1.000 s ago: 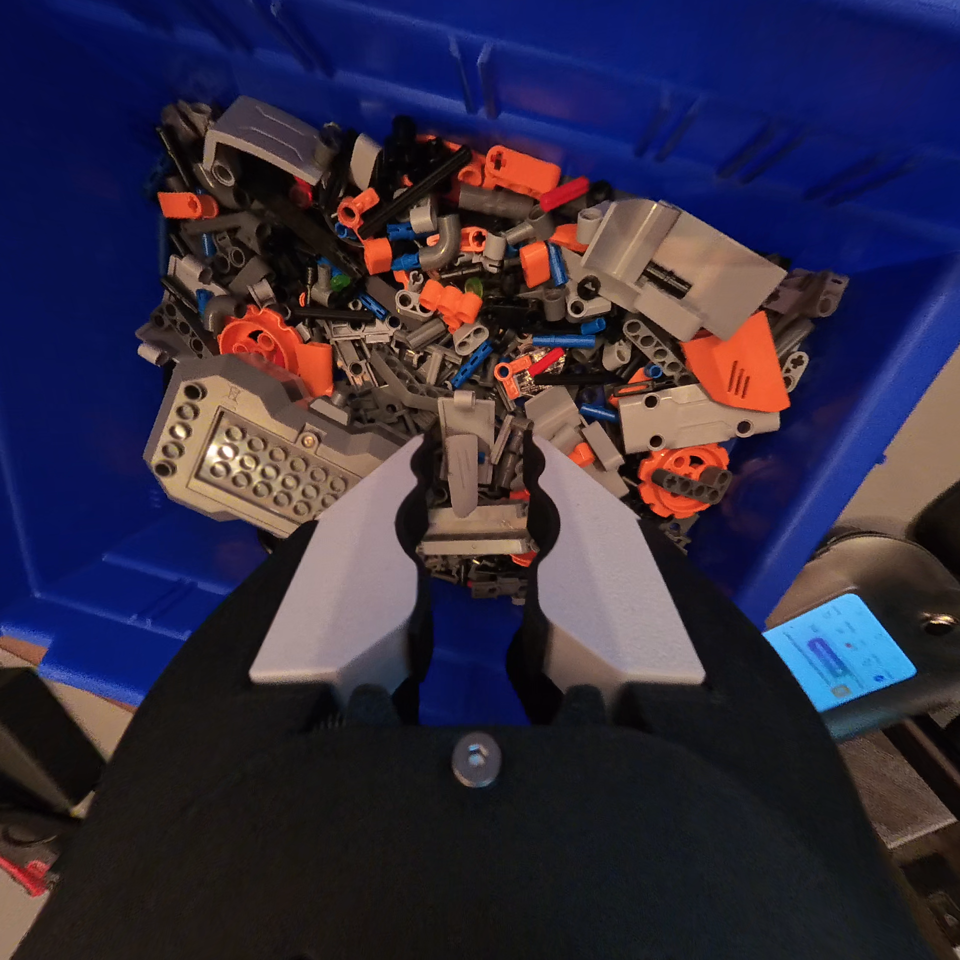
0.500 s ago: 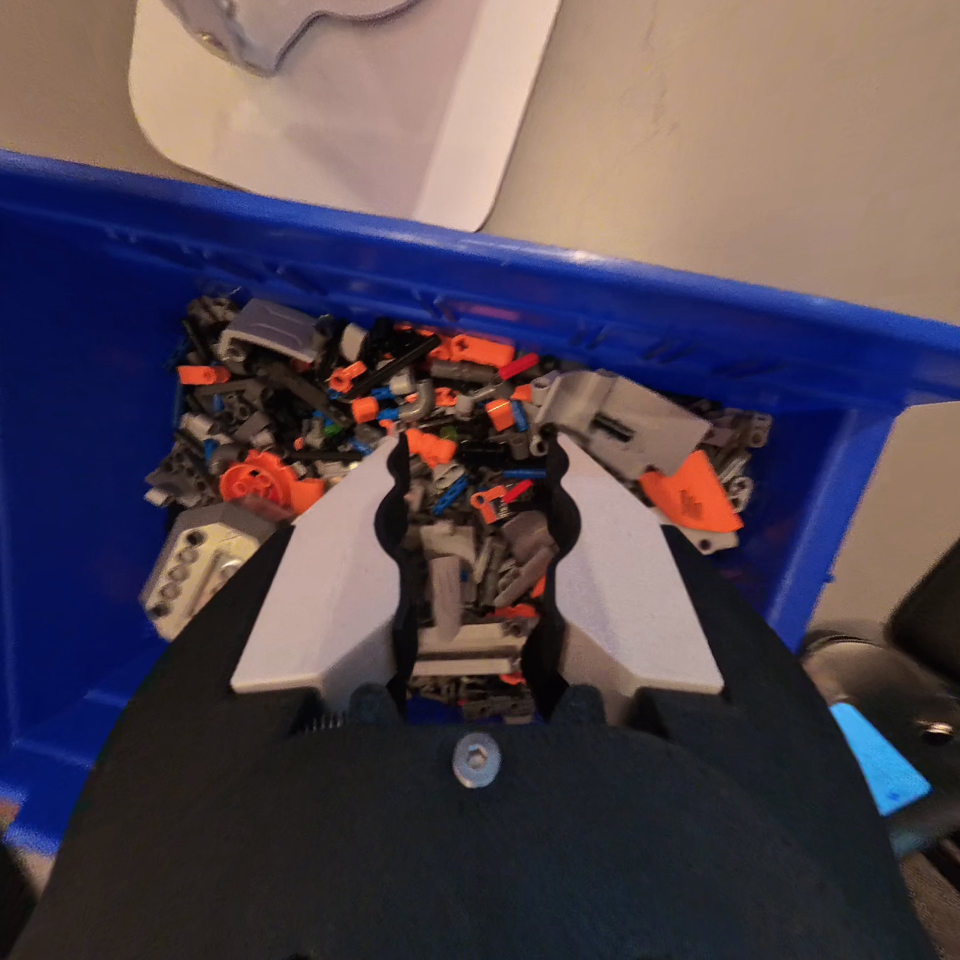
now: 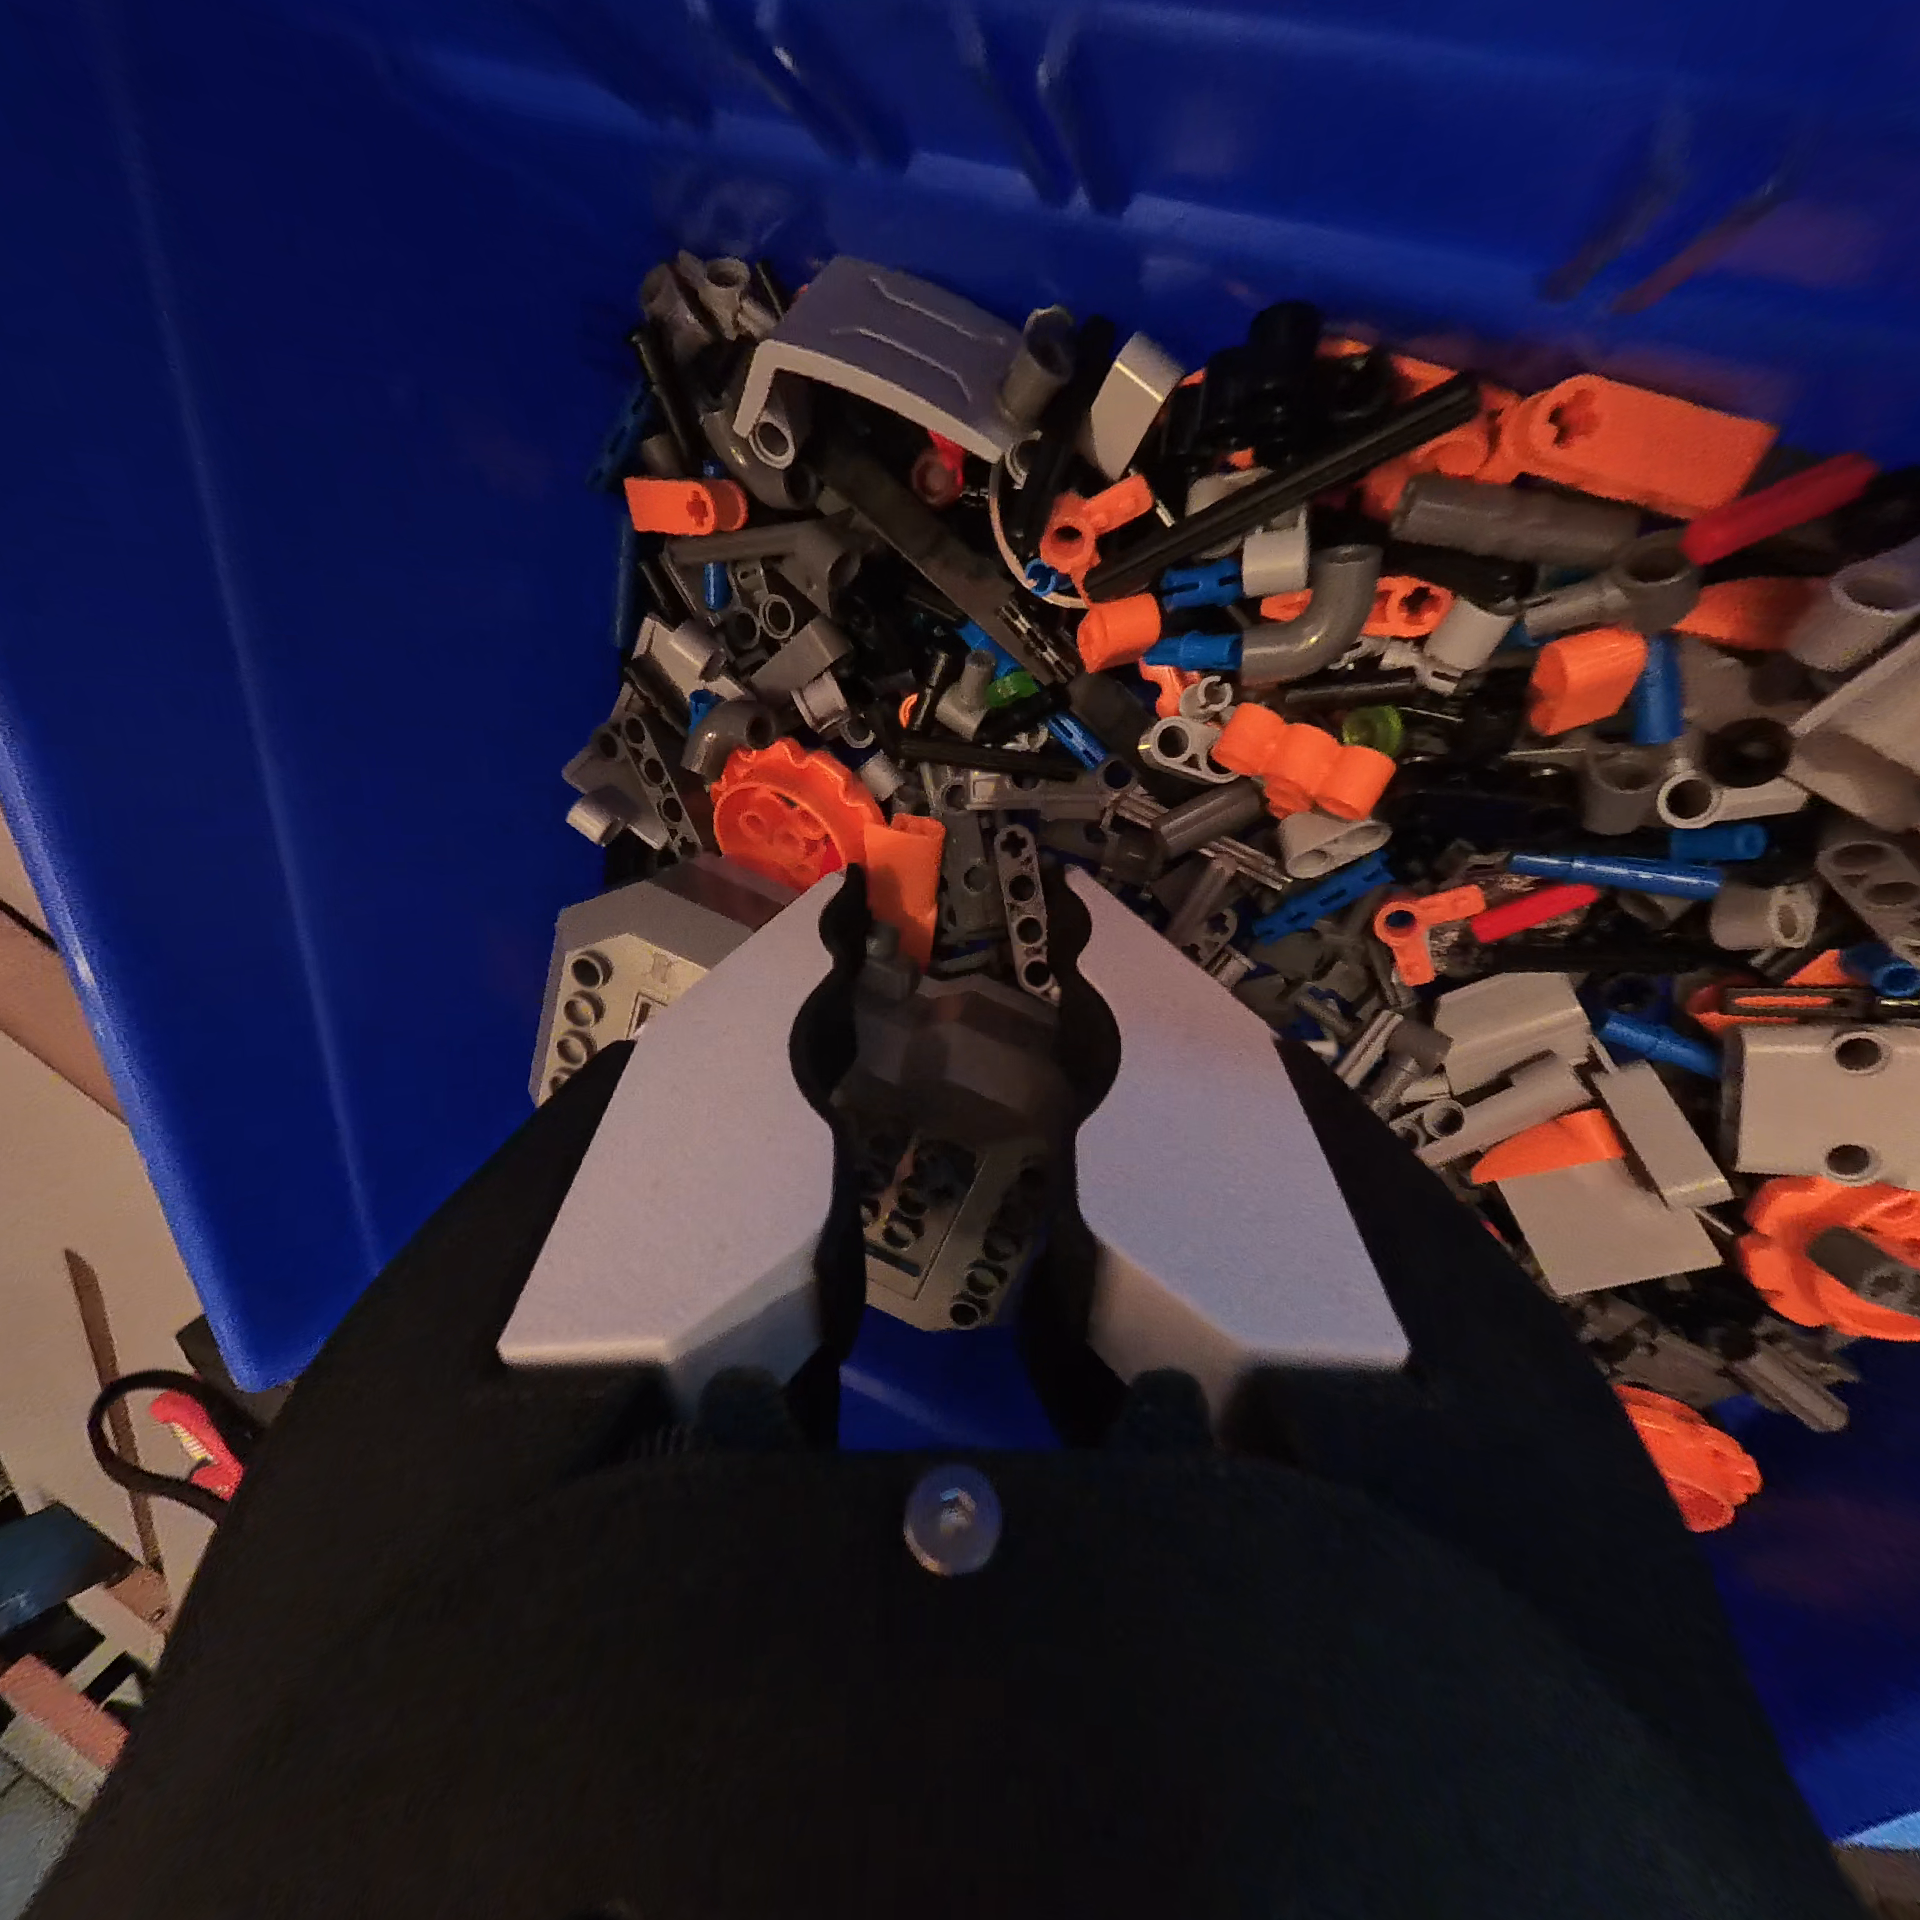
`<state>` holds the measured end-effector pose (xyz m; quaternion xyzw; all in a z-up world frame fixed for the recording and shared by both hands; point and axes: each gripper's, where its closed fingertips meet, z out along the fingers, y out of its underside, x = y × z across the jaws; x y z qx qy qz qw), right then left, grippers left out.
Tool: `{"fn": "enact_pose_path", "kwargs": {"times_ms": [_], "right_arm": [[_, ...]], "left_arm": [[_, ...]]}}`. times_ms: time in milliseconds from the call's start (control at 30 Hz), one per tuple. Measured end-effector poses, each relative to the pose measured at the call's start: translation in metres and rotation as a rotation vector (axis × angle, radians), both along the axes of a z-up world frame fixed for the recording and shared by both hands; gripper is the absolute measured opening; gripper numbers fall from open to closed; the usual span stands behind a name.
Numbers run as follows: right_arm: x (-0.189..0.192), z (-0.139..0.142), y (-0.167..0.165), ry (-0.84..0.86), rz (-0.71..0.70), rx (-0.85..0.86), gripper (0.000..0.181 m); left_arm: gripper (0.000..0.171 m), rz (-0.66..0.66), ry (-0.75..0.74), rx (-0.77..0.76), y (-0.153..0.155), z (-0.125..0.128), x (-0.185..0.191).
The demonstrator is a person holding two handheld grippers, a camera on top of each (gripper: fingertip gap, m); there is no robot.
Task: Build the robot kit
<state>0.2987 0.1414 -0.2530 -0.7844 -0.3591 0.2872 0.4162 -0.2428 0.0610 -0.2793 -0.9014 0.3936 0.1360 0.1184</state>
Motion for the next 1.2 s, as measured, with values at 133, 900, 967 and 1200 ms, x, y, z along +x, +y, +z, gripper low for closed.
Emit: {"fn": "enact_pose_path", "kwargs": {"times_ms": [133, 900, 967, 1200], "right_arm": [[0.0, 0.001, 0.0, 0.0, 0.002, 0.001, 0.071], [-0.002, 0.007, -0.003, 0.031, 0.017, 0.008, 0.069], [-0.002, 0.007, -0.003, 0.03, 0.019, 0.009, 0.069], [-0.002, 0.009, -0.003, 0.035, 0.019, 0.013, 0.069]], "left_arm": [[0.027, 0.002, -0.006, -0.011, 0.005, 0.004, -0.001], [0.008, 0.031, -0.149, 0.061, 0.005, 0.016, 0.001], [0.009, 0.027, -0.088, 0.042, 0.004, 0.01, -0.005], [0.023, -0.007, -0.014, 0.014, 0.007, -0.001, 0.0]]}}
